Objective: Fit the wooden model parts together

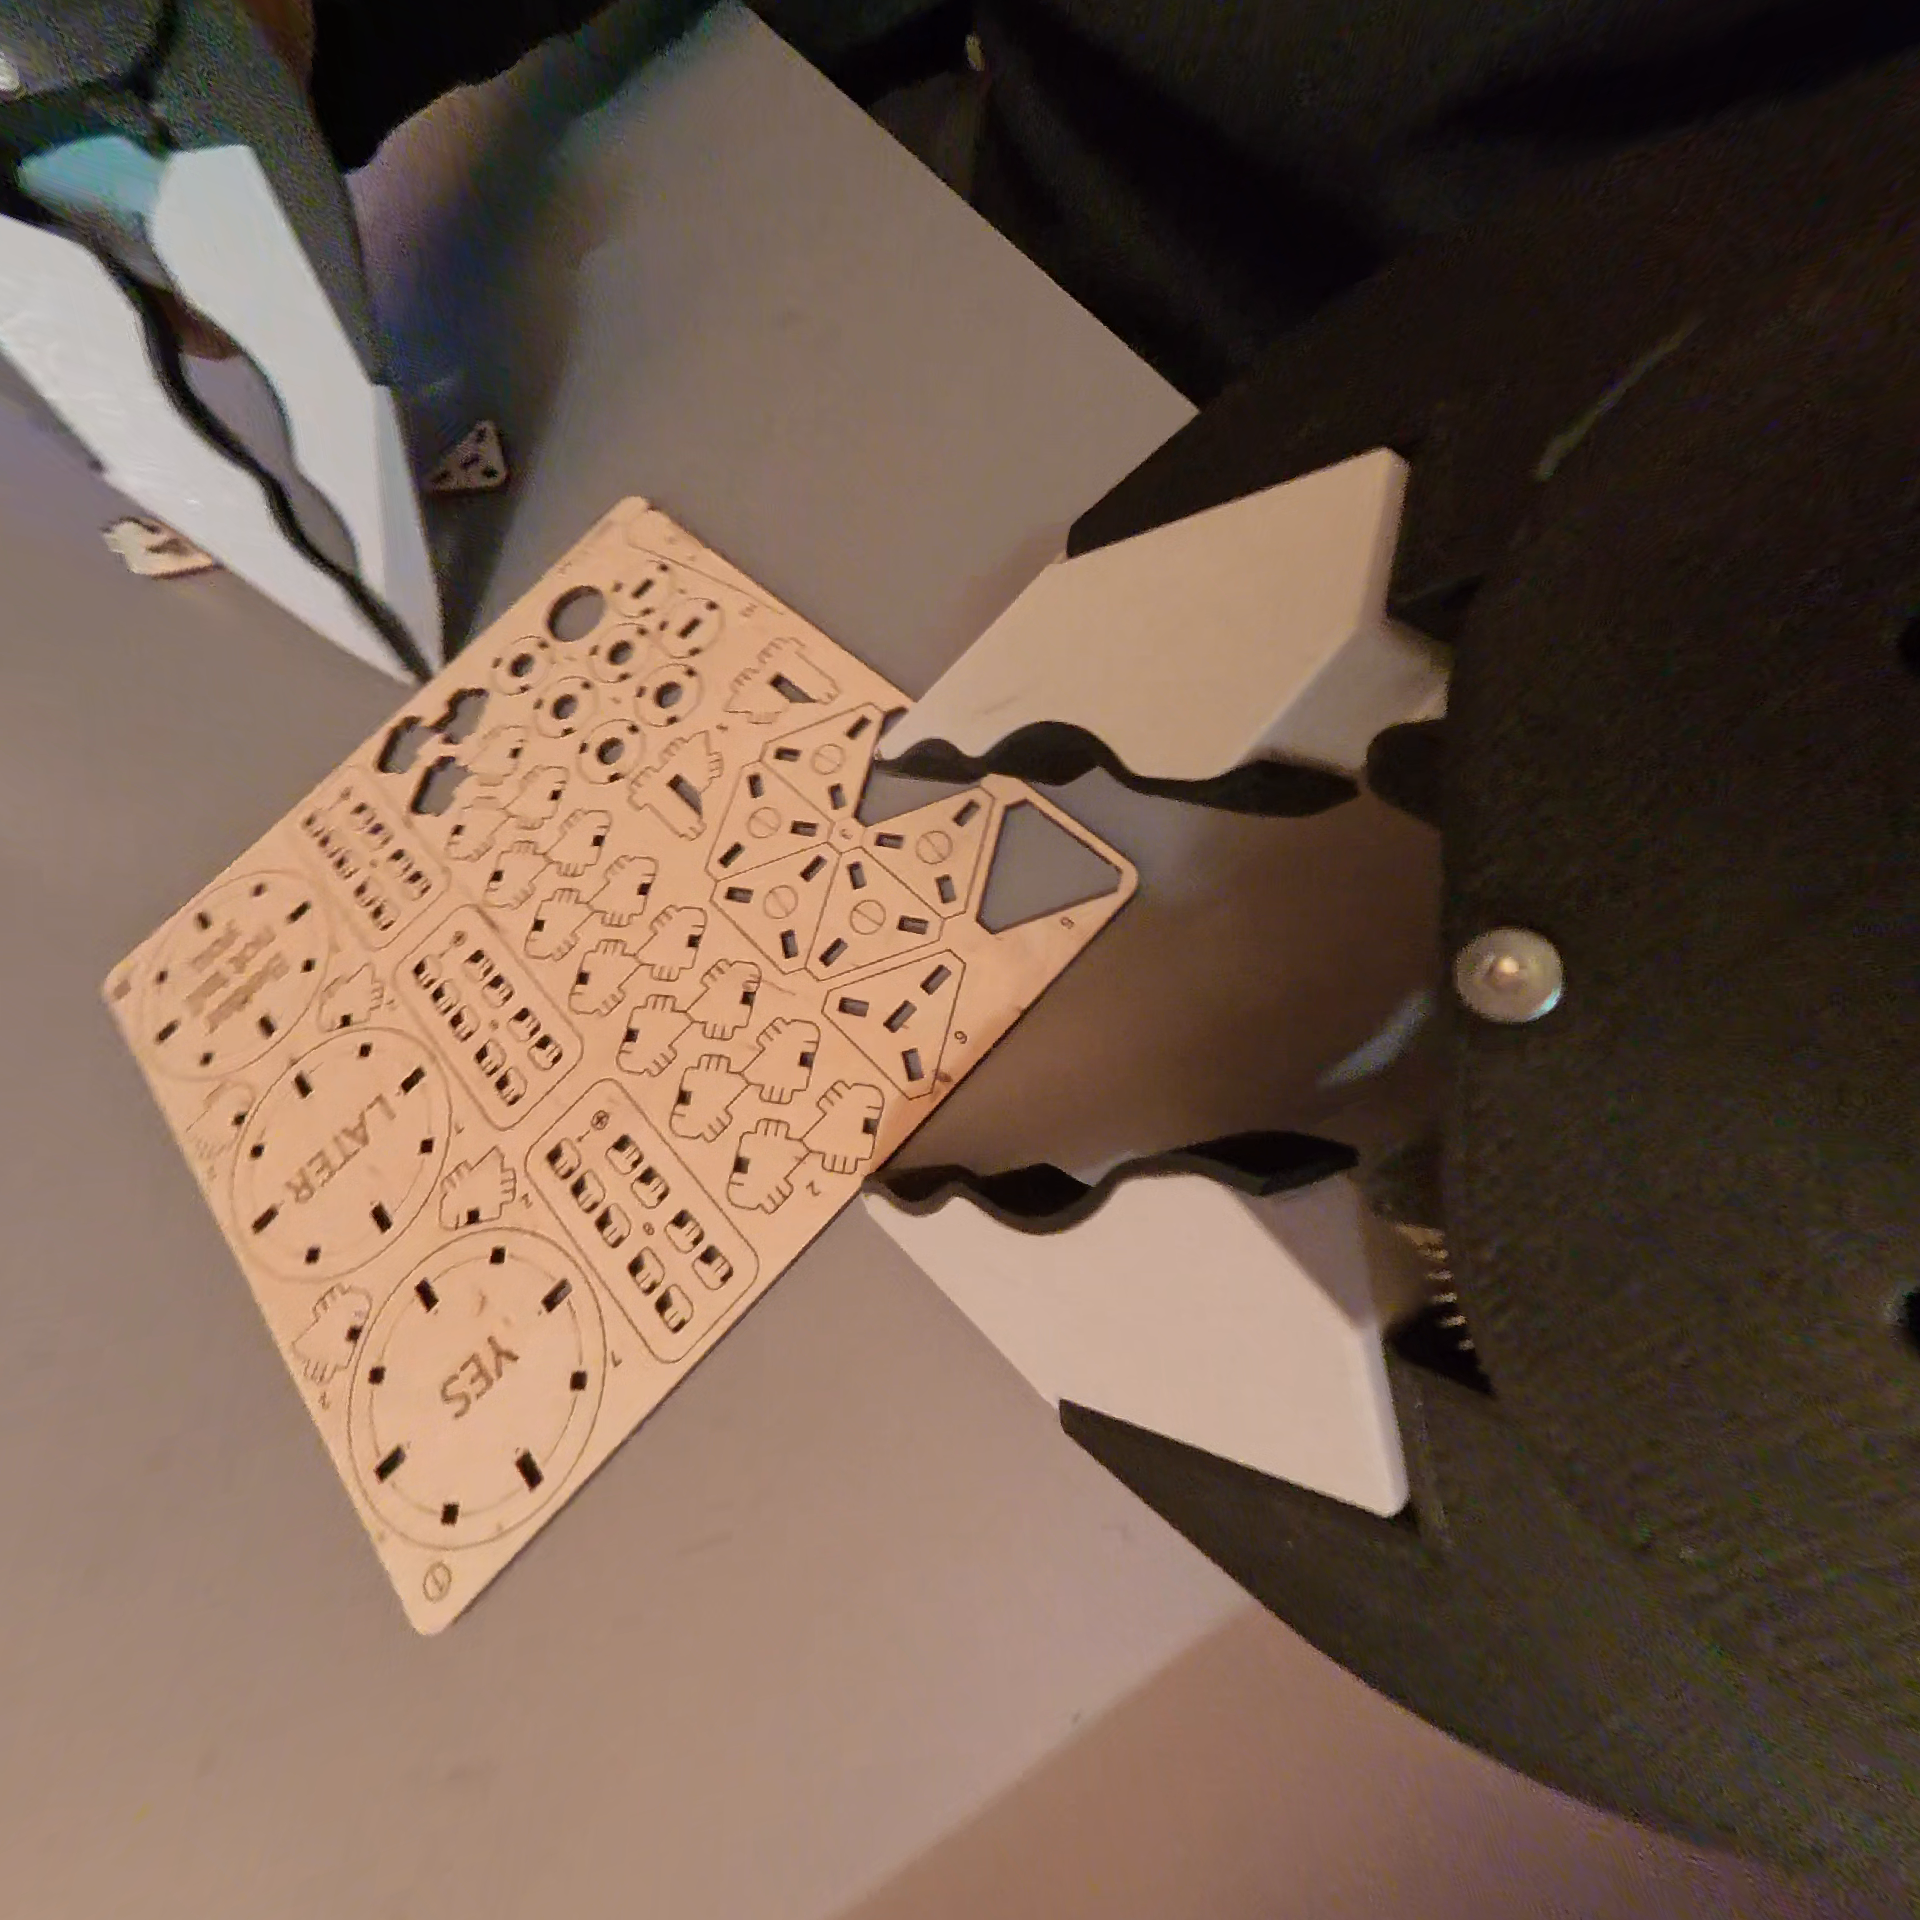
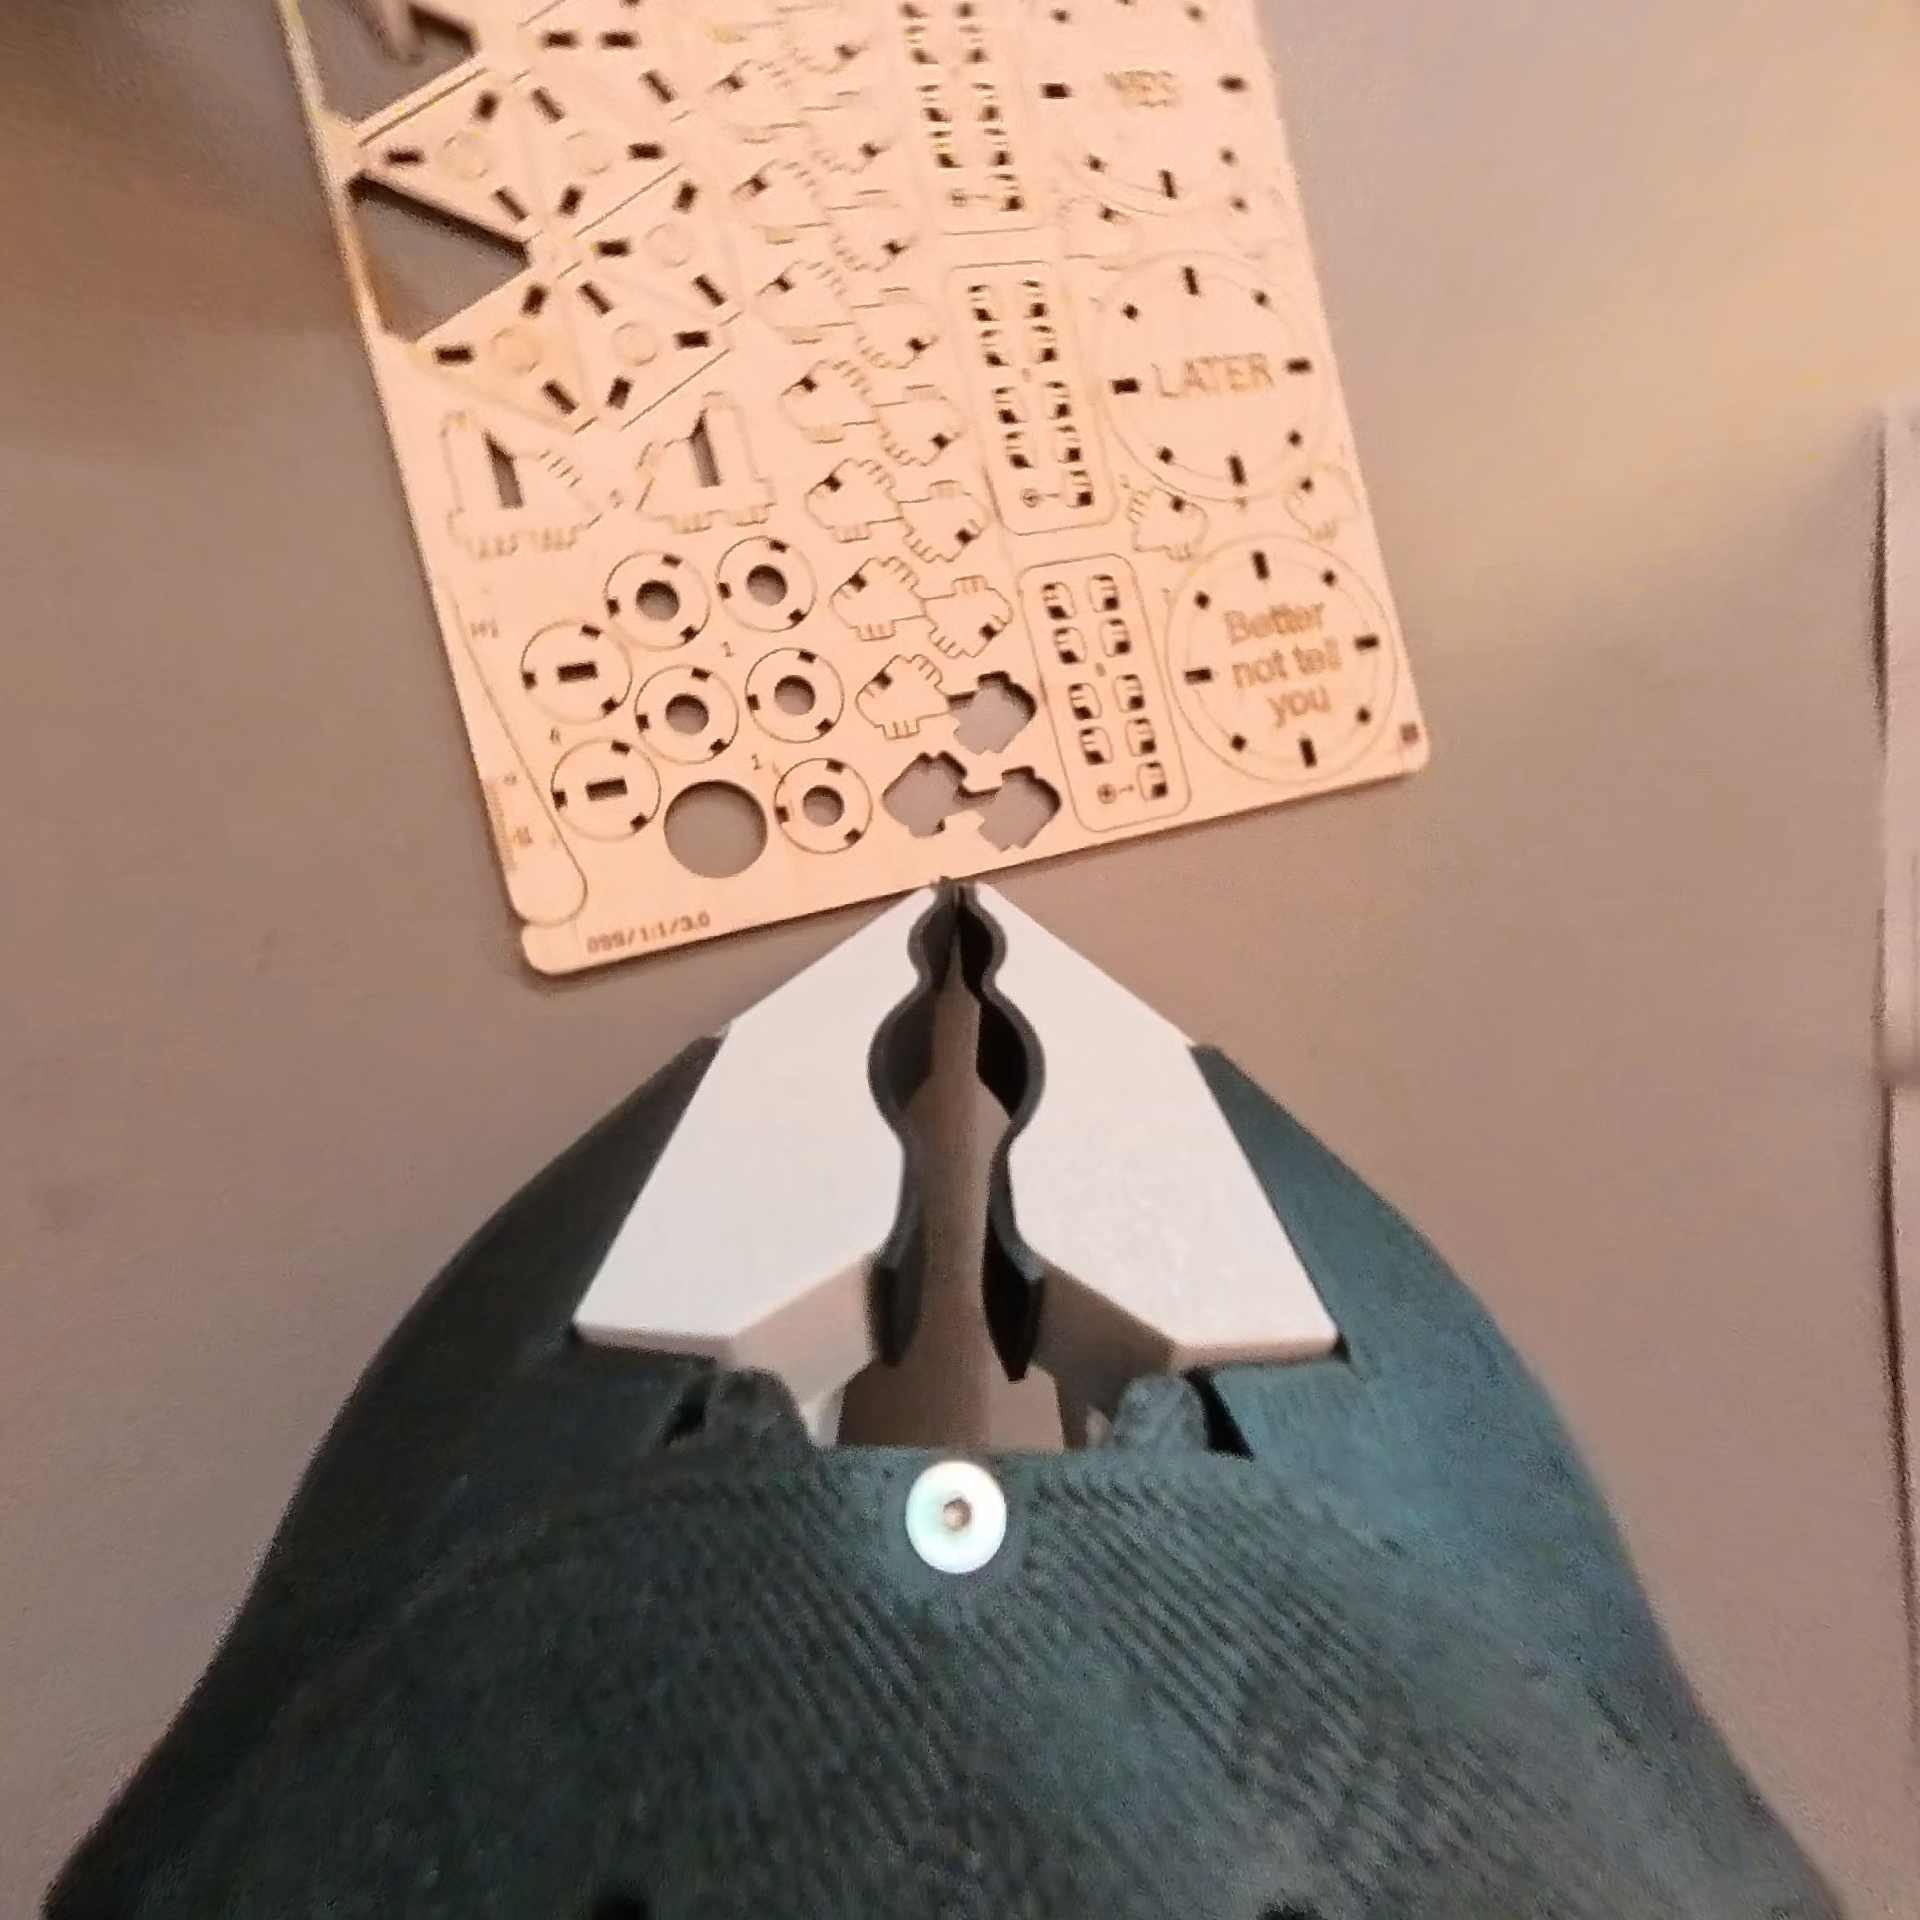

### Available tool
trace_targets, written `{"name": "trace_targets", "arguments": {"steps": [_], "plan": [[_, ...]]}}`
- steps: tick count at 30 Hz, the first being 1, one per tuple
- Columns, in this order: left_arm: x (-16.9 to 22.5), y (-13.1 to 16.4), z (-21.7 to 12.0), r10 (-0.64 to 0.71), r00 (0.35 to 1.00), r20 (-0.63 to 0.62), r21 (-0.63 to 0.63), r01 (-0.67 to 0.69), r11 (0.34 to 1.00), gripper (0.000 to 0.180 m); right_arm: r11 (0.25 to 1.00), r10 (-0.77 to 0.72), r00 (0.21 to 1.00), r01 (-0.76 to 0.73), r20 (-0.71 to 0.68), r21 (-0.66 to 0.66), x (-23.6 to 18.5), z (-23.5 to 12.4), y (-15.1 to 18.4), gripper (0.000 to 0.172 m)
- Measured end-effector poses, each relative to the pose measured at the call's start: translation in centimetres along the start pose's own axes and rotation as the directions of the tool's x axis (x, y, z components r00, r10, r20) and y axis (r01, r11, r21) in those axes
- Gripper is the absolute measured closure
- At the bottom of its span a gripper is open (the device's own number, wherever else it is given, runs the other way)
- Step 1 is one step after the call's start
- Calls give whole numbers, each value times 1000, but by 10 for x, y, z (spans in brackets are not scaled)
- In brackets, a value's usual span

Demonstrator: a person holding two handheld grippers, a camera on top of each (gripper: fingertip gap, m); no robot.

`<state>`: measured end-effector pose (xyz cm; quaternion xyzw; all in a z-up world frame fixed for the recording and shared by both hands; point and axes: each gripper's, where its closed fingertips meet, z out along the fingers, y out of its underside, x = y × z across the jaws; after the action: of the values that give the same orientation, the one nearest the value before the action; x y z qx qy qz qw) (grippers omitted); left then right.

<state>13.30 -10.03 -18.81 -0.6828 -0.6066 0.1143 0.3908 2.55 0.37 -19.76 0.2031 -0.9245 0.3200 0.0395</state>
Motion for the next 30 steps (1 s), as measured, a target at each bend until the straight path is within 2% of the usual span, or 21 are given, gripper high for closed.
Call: {"name": "trace_targets", "arguments": {"steps": [5,8,13,17,23,26,30], "plan": [[14,11,-3,9,1000,3,-71,-9,997,112,971,235,972,-235,5,43,13,-5,8,153],[41,25,-6,5,995,-98,-162,-21,987,125,921,381,923,-384,53,67,16,-8,14,156],[76,39,-7,66,978,-200,-236,-113,965,126,896,438,898,-439,28,72,27,-8,14,152],[83,23,-13,57,966,-252,-166,-101,981,126,894,443,896,-441,-9,85,39,-7,3,148],[68,-7,-14,69,979,-190,-48,-79,996,126,869,493,870,-492,-8,59,49,6,-14,151],[62,-25,-14,86,984,-157,5,-86,996,127,868,496,868,-496,-12,-19,44,17,-11,143],[56,-49,-13,120,984,-133,50,-114,992,126,883,461,884,-465,-74,-62,43,19,-10,146]]}}
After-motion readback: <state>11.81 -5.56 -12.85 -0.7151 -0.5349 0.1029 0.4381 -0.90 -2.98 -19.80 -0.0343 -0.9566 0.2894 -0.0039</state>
